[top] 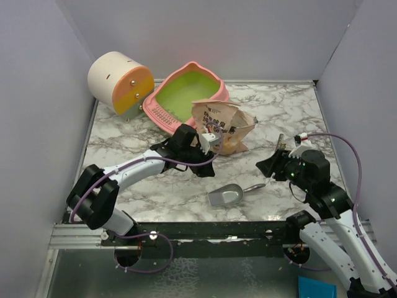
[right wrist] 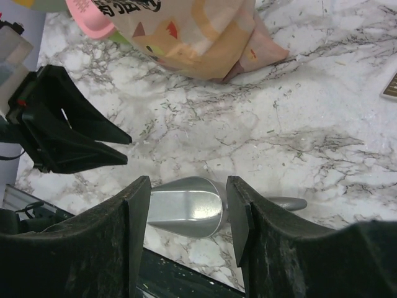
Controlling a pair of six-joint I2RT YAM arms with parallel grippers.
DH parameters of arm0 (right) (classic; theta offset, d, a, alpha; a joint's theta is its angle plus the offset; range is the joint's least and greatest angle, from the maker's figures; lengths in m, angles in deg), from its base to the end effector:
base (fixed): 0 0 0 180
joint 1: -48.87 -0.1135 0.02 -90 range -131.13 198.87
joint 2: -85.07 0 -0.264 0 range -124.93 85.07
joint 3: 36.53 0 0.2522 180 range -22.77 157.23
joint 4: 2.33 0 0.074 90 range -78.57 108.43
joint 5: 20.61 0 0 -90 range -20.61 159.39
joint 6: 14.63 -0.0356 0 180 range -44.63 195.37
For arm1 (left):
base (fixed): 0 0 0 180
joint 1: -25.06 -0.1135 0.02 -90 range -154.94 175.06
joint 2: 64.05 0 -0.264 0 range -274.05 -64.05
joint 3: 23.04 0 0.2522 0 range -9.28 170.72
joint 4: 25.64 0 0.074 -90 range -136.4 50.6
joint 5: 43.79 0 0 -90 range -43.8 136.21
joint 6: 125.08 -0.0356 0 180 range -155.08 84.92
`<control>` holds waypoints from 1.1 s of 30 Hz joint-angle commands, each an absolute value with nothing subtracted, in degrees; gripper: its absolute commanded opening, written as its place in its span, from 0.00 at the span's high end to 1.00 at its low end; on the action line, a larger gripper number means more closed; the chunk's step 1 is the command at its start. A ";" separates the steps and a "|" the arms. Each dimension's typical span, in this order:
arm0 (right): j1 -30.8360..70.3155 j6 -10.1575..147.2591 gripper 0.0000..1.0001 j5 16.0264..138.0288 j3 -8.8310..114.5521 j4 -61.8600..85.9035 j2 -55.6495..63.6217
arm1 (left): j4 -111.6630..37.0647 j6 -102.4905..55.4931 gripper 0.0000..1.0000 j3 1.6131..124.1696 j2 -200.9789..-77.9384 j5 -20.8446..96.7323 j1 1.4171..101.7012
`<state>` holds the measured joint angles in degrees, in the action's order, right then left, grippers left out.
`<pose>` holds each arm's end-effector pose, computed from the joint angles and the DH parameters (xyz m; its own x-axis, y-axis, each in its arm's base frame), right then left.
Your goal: Fill the litter box with clean litter
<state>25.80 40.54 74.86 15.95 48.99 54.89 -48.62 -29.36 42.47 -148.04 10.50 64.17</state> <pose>0.1098 0.0505 0.2888 -0.6329 0.3484 -0.6914 -0.1282 0.8335 0.5374 0.2264 -0.2108 0.2280 -0.5961 0.3803 -0.7072 0.7962 0.3940 -0.4592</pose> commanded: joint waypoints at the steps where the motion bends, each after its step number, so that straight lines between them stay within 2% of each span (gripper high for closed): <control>1: 25.86 38.85 0.47 76.37 16.43 51.40 53.21 | -50.96 -32.39 0.63 43.36 -150.04 14.09 68.73; 10: 25.85 39.59 0.47 77.86 16.05 49.36 52.90 | -47.81 -31.59 0.63 40.53 -152.02 14.28 72.52; 15: 25.87 39.93 0.47 78.46 15.87 49.06 53.51 | -45.05 -32.95 0.63 39.11 -151.98 18.86 74.24; 27: 25.91 40.21 0.47 79.00 15.39 49.20 54.26 | -42.87 -34.16 0.63 41.22 -158.25 19.89 75.88; 31: 25.84 40.13 0.47 78.87 15.19 49.41 54.74 | -43.00 -34.06 0.66 42.27 -160.28 19.55 76.84; 33: 25.87 39.99 0.47 79.13 15.15 49.41 54.81 | -42.68 -33.53 0.74 42.38 -160.61 19.77 77.35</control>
